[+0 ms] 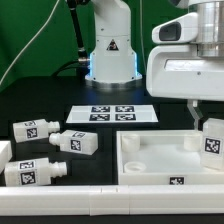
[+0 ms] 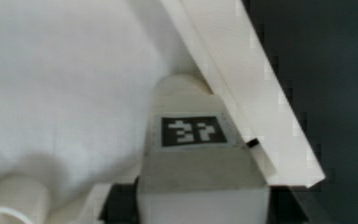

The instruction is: Assemble one leg

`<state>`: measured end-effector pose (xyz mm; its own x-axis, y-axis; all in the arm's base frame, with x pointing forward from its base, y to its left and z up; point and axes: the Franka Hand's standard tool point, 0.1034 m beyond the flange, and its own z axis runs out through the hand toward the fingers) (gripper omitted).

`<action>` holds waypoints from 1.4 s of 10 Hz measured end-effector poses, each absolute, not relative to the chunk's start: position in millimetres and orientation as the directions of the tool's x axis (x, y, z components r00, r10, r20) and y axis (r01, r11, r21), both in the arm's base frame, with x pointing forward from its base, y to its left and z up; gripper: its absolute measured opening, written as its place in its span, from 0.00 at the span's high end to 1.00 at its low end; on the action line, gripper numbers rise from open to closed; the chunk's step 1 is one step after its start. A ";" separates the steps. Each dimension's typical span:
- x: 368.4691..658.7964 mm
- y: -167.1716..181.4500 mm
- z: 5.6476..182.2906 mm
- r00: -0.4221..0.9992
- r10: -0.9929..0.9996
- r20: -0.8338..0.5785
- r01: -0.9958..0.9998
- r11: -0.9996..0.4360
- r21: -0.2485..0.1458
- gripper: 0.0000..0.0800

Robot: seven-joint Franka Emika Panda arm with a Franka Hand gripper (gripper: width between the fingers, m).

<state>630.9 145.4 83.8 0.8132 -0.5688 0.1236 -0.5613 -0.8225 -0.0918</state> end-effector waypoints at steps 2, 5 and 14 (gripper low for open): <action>629.3 146.3 84.1 0.657 -0.747 0.104 -0.738 -0.665 -0.112 0.65; 627.8 144.4 83.5 0.455 -0.890 0.032 -0.885 -0.455 -0.099 0.65; 628.0 140.3 82.7 0.771 -0.635 0.049 -0.632 -0.772 -0.062 0.19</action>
Offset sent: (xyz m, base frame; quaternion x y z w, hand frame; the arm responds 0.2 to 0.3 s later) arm -0.0004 0.0019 0.0001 -0.0457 -0.0357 0.1854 0.9809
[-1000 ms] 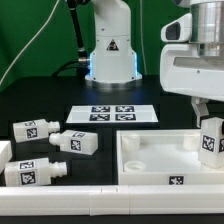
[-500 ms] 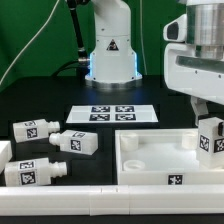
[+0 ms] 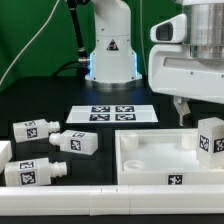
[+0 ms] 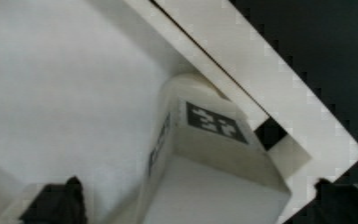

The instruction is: Assemble one leg

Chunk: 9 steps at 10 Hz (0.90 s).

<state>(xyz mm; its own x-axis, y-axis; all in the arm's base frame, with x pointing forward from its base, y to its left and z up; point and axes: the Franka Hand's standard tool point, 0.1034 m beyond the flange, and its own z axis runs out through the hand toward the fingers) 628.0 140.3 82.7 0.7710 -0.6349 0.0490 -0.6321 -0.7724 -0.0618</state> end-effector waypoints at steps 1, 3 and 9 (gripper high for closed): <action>628.4 139.5 82.7 0.842 -0.536 0.059 -0.534 -0.844 -0.051 0.19; 630.3 140.0 82.1 0.911 -0.405 0.071 -0.404 -0.914 -0.036 0.19; 633.0 129.8 80.0 0.995 -0.002 0.098 -0.004 -1.000 0.018 0.19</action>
Offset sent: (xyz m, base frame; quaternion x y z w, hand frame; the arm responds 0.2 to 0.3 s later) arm 0.0036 0.0098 -0.0014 -0.0206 0.0256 -0.2551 0.9664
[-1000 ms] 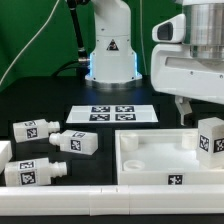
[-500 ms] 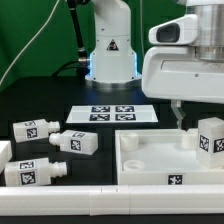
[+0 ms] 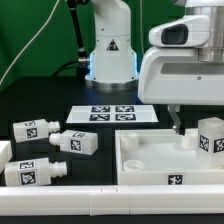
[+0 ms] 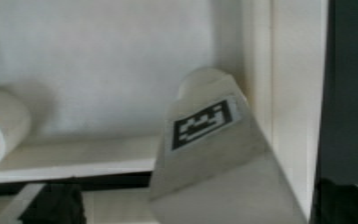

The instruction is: Assemble one leg

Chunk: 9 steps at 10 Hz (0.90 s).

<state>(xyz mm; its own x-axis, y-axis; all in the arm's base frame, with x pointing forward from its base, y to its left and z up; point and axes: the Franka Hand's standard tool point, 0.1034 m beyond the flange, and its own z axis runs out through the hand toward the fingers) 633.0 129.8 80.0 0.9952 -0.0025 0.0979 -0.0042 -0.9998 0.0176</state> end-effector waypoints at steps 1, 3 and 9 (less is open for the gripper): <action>632.8 129.3 79.5 0.995 0.025 0.097 0.023 -0.999 0.025 0.19; 632.8 129.3 79.4 0.995 0.017 0.097 0.015 -1.000 0.024 0.35; 632.8 129.6 79.3 0.988 -0.117 0.099 -0.118 -0.993 0.009 0.65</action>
Offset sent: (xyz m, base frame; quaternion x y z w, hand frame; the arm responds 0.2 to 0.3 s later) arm 0.0000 0.0000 0.0000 0.0000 0.0000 0.0000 1.0000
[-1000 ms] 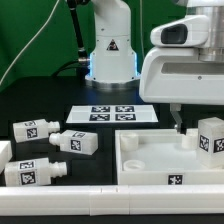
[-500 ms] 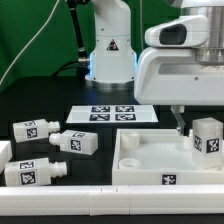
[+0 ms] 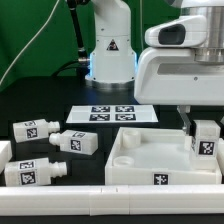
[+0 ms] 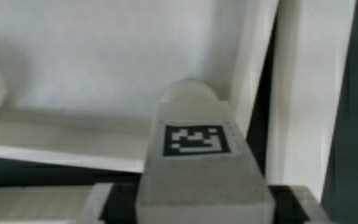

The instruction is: Assemble one leg

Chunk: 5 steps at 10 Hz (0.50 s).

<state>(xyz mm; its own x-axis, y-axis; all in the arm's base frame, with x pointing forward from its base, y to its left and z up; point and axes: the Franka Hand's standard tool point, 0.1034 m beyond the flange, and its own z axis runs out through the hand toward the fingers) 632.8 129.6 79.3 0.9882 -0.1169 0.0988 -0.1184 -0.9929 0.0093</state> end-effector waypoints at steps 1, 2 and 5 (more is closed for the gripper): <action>632.7 128.9 79.0 0.978 -0.184 0.098 -0.185 -0.983 0.000 0.65; 632.6 128.2 78.9 0.955 -0.282 0.097 -0.281 -0.959 -0.017 0.65; 627.2 135.5 77.7 0.809 -0.582 0.085 -0.579 -0.813 -0.058 0.64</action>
Offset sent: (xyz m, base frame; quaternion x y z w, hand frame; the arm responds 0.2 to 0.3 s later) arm -0.0180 0.0010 0.0028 -0.0358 0.0218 0.2630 0.9639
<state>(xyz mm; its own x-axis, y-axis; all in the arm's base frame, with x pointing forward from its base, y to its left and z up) 627.2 135.5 77.7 0.8086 -0.5822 0.0846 -0.5793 -0.8130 -0.0580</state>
